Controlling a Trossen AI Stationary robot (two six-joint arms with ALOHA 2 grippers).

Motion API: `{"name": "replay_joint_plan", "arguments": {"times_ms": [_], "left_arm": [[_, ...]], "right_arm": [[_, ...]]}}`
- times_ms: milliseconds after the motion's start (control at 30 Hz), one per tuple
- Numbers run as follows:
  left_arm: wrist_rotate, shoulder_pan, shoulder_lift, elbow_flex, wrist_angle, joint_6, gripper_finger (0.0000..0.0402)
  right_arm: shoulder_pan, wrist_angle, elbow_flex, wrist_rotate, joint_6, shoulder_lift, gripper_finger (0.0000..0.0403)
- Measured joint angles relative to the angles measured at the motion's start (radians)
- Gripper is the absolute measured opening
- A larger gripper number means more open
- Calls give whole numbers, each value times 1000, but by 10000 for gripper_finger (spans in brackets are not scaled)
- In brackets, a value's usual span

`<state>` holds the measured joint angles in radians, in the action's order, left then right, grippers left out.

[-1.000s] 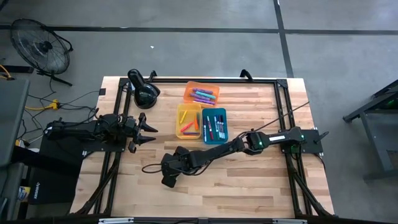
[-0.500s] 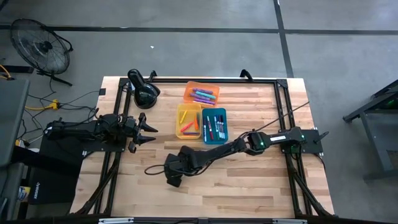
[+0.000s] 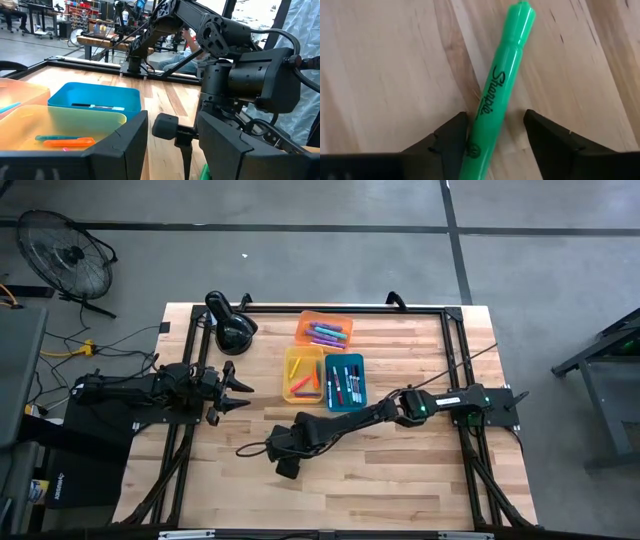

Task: Pick & Place Markers
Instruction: Put the green highlighter pen into the orange bin

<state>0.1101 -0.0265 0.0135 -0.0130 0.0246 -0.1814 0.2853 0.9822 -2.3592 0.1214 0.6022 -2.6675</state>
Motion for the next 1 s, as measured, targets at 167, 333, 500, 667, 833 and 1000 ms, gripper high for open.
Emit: {"name": "replay_joint_plan", "arguments": {"times_ms": [167,333,500,667,833,1000], "left_arm": [[0,0,0,0,0,0,170],[0,0,0,0,0,0,170],[0,0,0,0,0,0,170],[1,0,0,0,0,0,170],[5,0,0,0,0,0,170],[4,0,0,0,0,0,170]], "right_arm": [[-5,18,0,-8,-5,1,140],[-8,50,0,-26,-51,2,91],[-10,92,-1,-69,-131,4,58],[-12,131,-3,-90,-174,5,58],[-10,140,1,-74,-192,32,58],[-9,174,8,-55,-208,67,58]]}}
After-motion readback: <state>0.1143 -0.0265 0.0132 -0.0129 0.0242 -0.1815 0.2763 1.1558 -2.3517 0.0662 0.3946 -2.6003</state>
